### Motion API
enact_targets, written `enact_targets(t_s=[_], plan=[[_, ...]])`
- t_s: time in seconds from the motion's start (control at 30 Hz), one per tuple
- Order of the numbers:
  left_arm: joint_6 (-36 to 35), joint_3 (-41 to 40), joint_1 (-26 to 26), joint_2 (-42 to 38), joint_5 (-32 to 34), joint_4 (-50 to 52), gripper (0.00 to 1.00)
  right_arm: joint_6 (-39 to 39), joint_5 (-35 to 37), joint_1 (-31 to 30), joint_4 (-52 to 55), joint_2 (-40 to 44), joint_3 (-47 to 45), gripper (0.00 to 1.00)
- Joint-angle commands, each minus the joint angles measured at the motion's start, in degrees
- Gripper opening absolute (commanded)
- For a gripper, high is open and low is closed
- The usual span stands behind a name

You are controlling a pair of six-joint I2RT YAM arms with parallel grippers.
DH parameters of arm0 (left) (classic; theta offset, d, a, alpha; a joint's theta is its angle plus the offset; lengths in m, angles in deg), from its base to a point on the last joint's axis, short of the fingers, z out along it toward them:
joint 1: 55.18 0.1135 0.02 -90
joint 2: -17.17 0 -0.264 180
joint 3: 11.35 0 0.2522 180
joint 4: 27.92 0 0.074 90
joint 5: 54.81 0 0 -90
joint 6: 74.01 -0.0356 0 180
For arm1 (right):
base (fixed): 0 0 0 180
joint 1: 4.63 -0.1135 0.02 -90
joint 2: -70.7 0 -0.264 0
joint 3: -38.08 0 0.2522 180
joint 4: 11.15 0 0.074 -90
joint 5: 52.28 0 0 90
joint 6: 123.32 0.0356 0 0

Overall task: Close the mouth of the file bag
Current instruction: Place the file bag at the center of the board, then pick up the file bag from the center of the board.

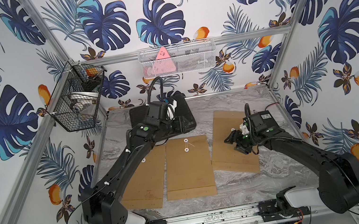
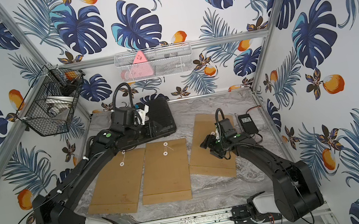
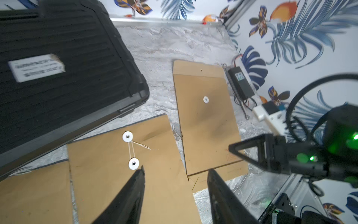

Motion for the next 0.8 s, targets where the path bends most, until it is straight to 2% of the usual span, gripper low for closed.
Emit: enact_targets(t_s=[0.0,0.13,0.2,0.37,0.53,0.7,0.77], plan=[[-2.44,2.34,-5.16,6.00,1.63,-1.22,0.57,-3.50,8.09,5.24,12.80,1.22,-0.39,0.76],[-3.39,5.15,-10.40,15.44,0.92,-1.86,0.57,-2.25,13.68,8.07,16.21,5.55,-3.98,0.93],[-3.31,6.44,-12.04,18.85,0.70,-2.56,0.57,-2.82,13.77,9.16,17.18,6.82,-5.21,0.95],[-2.59,7.87,-13.83,25.95,-2.14,-5.08,0.55,-4.41,12.13,11.88,17.17,6.77,-8.10,0.95],[-3.46,8.27,-13.85,31.84,-5.34,-5.81,0.46,-4.92,8.91,12.81,13.60,6.54,-12.05,0.94],[-3.62,6.57,-13.85,34.02,-6.16,-7.52,0.40,-4.73,4.34,13.08,8.06,6.50,-15.98,0.90],[-3.73,5.45,-13.85,34.78,-6.70,-8.30,0.35,-4.51,1.69,13.33,5.06,6.61,-17.63,0.88]])
